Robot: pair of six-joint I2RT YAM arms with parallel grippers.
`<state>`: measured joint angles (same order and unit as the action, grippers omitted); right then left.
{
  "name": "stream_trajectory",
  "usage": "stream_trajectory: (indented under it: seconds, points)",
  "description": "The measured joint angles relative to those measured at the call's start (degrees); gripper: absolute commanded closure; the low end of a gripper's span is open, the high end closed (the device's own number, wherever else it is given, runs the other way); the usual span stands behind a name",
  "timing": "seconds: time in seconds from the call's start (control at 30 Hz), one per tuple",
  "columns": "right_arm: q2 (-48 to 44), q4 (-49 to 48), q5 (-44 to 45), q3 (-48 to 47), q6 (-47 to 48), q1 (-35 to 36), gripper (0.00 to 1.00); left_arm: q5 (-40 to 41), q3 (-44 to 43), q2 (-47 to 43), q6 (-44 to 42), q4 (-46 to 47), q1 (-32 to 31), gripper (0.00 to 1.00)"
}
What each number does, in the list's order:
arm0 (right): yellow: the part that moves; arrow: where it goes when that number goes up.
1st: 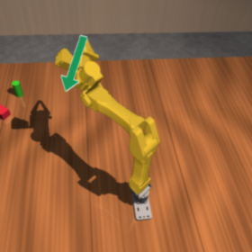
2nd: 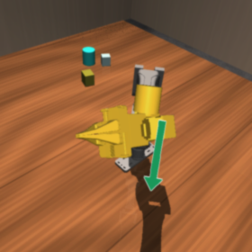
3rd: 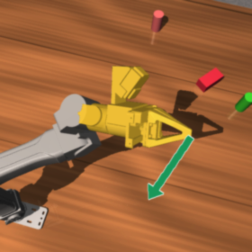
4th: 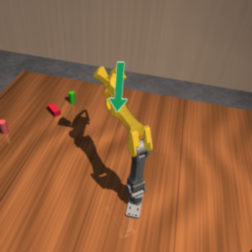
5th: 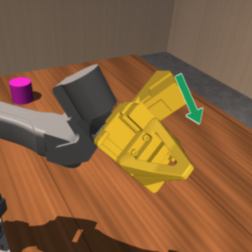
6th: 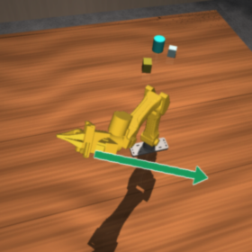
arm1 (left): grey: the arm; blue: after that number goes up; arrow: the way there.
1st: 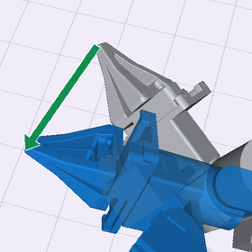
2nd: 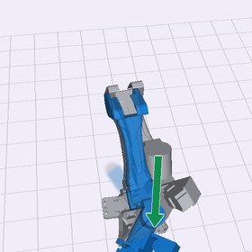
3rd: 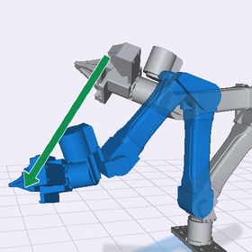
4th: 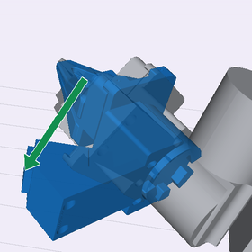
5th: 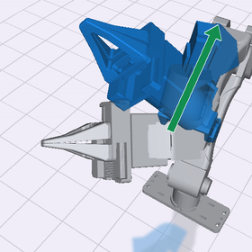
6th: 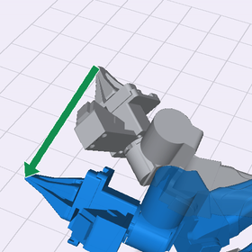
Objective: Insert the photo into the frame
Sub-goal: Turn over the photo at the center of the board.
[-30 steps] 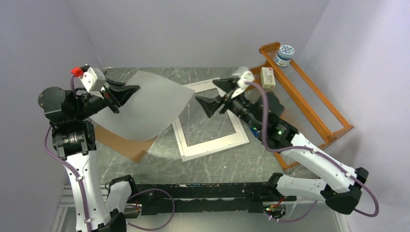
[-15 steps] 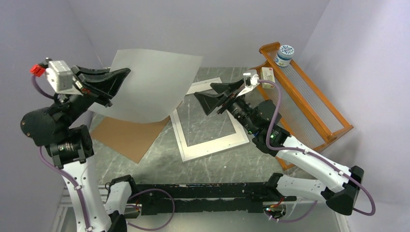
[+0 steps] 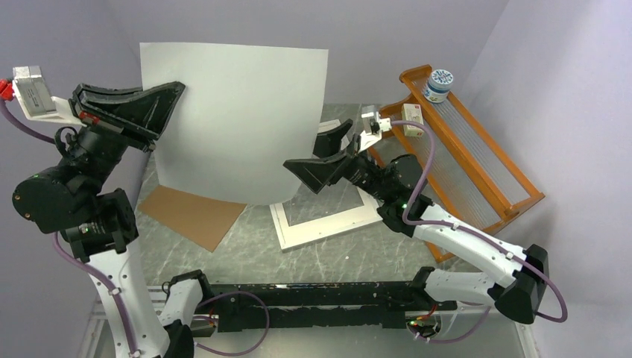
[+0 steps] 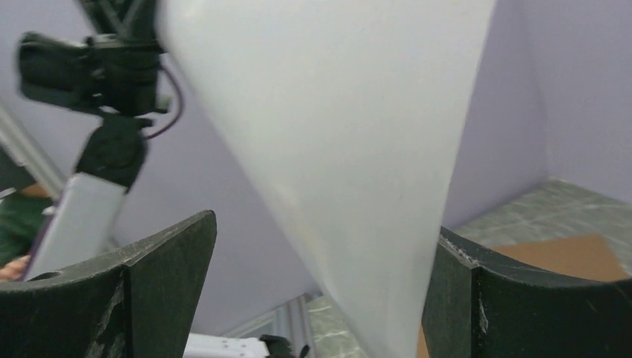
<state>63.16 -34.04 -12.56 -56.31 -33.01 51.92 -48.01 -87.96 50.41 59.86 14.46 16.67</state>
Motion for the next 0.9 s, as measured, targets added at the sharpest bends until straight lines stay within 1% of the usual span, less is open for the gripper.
stream_trajectory:
  seconds: [0.1,0.17,0.37,0.47,0.53,0.57,0.7,0.77,0.83,0.9]
  points:
    - [1.0,-3.7,-4.9,0.0,-2.2,0.0,0.16,1.1,0.0,0.8,3.1,0.7,0.0,0.97]
    - [1.1,-5.9,-7.5,0.4,-3.7,0.0,0.25,2.1,-0.2,0.8,4.0,-0.2,0.0,0.97]
    - [-0.1,-15.9,-10.8,6.3,-8.7,-0.2,0.53,5.6,-0.6,-0.9,4.7,-2.2,0.0,0.97]
    - [-0.4,-18.3,-11.6,7.9,-10.7,-0.4,0.61,6.1,-1.5,-1.4,5.4,-2.3,0.0,0.97]
    - [-0.6,-19.6,-12.0,8.1,-11.9,-0.6,0.63,6.1,-2.1,-1.4,6.3,-2.1,0.0,0.97]
    - [-0.8,-20.3,-12.1,8.2,-12.3,-0.7,0.62,6.1,-2.1,-1.4,6.7,-1.9,0.0,0.97]
    - [-2.1,-22.1,-12.3,8.5,-13.7,-1.5,0.5,5.7,-2.1,-1.2,8.0,-1.8,0.0,0.98]
    - [-3.0,-22.7,-12.6,8.7,-14.2,-2.0,0.48,5.4,-2.1,-0.9,8.5,-1.9,0.0,0.97]
    - [-4.0,-22.8,-12.8,9.0,-14.6,-2.5,0.5,5.0,-2.2,-0.5,8.7,-1.9,0.0,0.97]
    - [-4.8,-22.7,-13.2,9.2,-14.6,-2.9,0.57,4.6,-2.2,-0.3,8.9,-1.9,0.0,0.98]
